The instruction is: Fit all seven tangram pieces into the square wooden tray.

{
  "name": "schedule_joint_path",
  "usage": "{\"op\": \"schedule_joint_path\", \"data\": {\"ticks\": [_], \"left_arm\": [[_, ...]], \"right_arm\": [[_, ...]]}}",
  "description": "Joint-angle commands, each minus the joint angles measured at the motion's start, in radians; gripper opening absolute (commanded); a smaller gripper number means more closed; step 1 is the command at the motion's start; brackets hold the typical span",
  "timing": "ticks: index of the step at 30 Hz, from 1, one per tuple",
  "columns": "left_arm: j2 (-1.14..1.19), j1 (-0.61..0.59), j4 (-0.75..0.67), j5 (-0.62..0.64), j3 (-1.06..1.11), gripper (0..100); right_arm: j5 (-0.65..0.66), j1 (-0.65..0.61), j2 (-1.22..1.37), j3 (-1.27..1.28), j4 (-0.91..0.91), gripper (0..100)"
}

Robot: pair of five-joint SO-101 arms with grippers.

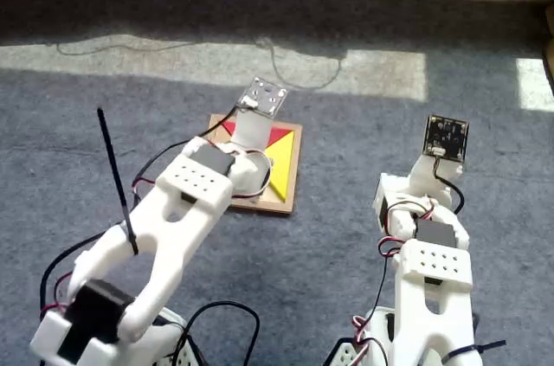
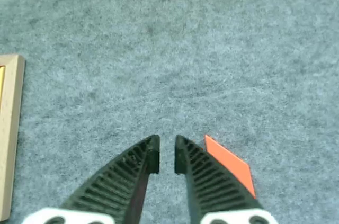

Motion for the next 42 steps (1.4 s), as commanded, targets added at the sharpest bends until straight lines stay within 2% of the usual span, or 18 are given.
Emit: {"op": "schedule_joint_path", "data": {"ticks": [1, 9, 16, 22, 26, 29, 36, 42], "left_arm": [[-0.170, -0.015, 0.003, 0.000, 0.065, 1], [-0.208, -0.104, -0.040, 0.002, 0.108, 1], [-0.208, -0.102, -0.040, 0.002, 0.108, 1], [-0.208, -0.105, -0.040, 0.002, 0.108, 1], [-0.208, -0.107, -0.040, 0.002, 0.108, 1], [-0.208, -0.107, -0.040, 0.002, 0.108, 1], [-0.208, -0.108, -0.046, 0.002, 0.108, 1], [-0.209, -0.108, -0.044, 0.002, 0.108, 1]], "right_arm": [[0.014, -0.007, -0.022, -0.016, 0.067, 18.0], [0.014, 0.001, 0.028, -0.193, 0.291, 19.6], [0.014, 0.088, 0.355, -0.392, 0.375, 19.6], [0.012, 0.097, 0.657, -0.542, 0.378, 19.6], [0.011, 0.107, 0.782, -0.654, 0.473, 19.6], [0.008, 0.120, 0.825, -0.730, 0.541, 19.6], [0.011, 0.159, 0.834, -0.768, 0.562, 19.6], [0.014, 0.197, 0.831, -0.822, 0.691, 19.6]]}}
